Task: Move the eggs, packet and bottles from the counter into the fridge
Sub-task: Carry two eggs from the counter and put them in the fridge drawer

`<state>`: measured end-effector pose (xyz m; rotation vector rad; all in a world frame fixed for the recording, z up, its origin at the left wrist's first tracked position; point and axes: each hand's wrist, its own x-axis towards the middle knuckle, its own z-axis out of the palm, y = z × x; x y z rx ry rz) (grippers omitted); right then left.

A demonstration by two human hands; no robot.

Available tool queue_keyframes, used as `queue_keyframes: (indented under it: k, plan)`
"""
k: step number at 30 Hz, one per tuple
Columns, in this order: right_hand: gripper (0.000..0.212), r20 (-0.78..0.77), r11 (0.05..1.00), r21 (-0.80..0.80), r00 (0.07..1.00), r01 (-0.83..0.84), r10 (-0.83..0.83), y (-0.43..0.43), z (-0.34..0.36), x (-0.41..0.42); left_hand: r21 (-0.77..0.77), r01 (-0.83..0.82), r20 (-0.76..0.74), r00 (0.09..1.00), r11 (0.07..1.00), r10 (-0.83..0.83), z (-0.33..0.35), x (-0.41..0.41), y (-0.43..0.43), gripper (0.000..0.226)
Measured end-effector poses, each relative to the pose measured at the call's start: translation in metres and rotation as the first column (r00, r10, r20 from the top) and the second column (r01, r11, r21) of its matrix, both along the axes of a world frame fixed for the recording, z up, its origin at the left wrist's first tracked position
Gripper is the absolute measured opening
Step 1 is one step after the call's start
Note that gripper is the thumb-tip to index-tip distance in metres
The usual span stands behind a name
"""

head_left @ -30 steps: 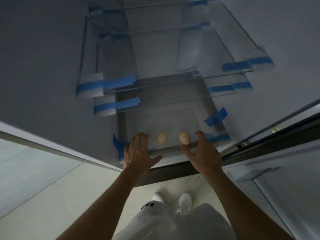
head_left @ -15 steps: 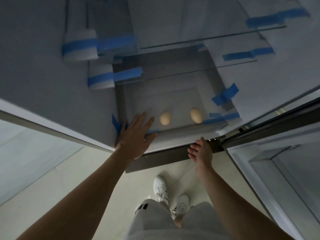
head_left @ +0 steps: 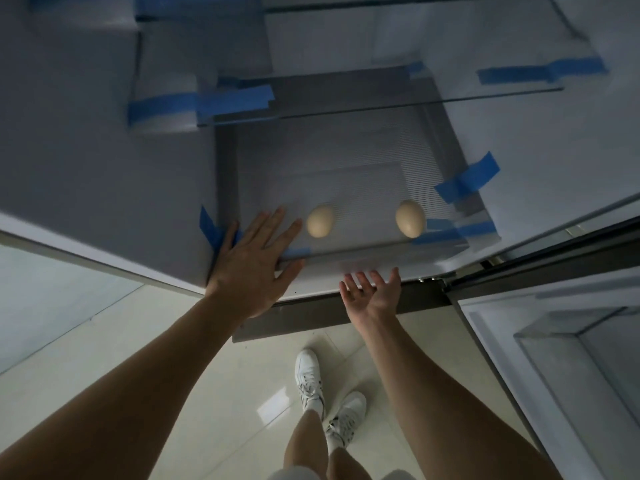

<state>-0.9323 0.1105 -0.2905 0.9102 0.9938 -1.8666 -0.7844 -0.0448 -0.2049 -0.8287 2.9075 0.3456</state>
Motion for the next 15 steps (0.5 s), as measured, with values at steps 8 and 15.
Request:
queue_keyframes:
  k: [8,15]
  plan:
    - [0.065,0.029,0.998,-0.021,0.998,0.061,-0.060,0.012,-0.008,0.012,0.043,0.006,0.012,1.000,0.999,-0.006,0.003,0.001,-0.001,0.072]
    - [0.054,0.027,0.995,-0.004,0.995,0.097,-0.096,0.053,-0.009,0.035,0.069,-0.009,0.013,1.000,0.998,0.008,0.005,-0.001,-0.001,0.074]
